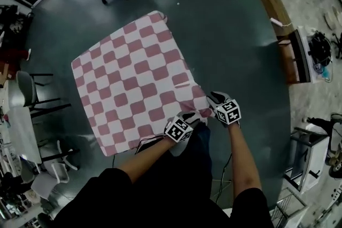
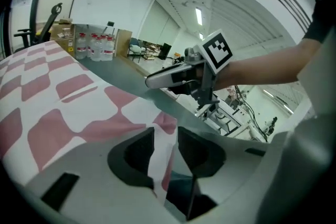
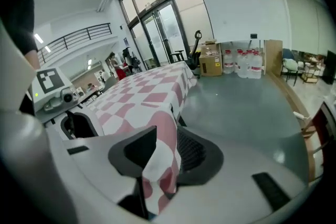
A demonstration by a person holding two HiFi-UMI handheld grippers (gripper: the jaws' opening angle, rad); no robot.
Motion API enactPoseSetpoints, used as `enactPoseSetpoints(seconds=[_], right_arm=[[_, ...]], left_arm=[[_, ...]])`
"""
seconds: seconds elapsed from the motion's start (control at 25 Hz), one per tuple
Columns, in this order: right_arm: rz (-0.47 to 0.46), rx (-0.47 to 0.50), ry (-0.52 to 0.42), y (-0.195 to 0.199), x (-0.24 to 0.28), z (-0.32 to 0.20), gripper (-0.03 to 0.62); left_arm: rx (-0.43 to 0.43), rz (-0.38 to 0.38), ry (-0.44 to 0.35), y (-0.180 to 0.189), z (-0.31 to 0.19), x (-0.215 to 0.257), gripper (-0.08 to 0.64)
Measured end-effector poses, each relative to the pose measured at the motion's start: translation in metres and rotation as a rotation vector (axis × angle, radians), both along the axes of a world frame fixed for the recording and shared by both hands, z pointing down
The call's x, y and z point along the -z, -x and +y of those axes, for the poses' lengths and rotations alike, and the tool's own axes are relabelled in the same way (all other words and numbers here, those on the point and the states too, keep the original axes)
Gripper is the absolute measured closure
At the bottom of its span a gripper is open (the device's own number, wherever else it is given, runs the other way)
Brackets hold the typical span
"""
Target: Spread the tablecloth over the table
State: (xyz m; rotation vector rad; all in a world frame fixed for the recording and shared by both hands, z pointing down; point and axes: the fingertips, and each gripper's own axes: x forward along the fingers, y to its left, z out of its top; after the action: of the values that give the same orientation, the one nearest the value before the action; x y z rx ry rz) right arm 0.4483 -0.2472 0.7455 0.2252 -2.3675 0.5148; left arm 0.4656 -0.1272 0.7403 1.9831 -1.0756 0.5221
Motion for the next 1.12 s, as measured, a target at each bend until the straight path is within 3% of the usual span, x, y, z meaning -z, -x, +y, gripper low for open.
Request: enactPoseSetpoints(seconds=[0.12, 0.32, 0.48, 0.6, 0.76, 0.84, 1.0, 1.12], right_arm=[[-0.028, 0.095, 0.061, 0.026, -0.008, -0.008, 0.469], [0.020, 0.243, 0.139, 0.044, -0.031, 0.004, 0.471], [0.008, 0.298, 0.218, 0.048, -0.035, 0.004, 0.537], [0.012, 0.362, 0.216, 0.051, -0.032, 0.001, 0.574], [0.006, 0.445, 0.204, 0.056, -0.021, -0.007, 0.575], [-0.014, 0.445, 0.227, 0.057, -0.015, -0.011, 0.575], [-0.052, 0.336, 0.300, 0.056, -0.023, -0.017, 0.575], [-0.078, 0.321, 0.234, 0.053, -0.022, -0.019, 0.572]], left_arm=[[0.116, -0.016, 0.023, 0.004, -0.014, -0.010, 0.420], [0.214, -0.042, 0.102, -0.006, -0.007, -0.025, 0.402], [0.312, -0.045, 0.128, -0.004, -0.009, -0.030, 0.394], [0.342, -0.057, 0.122, -0.001, -0.009, -0.032, 0.394], [0.375, -0.044, 0.135, -0.002, -0.008, -0.034, 0.394], [0.389, -0.035, 0.137, -0.002, -0.008, -0.031, 0.394], [0.399, -0.034, 0.142, -0.002, -0.006, -0.030, 0.394], [0.404, -0.030, 0.143, -0.004, -0.004, -0.030, 0.394]])
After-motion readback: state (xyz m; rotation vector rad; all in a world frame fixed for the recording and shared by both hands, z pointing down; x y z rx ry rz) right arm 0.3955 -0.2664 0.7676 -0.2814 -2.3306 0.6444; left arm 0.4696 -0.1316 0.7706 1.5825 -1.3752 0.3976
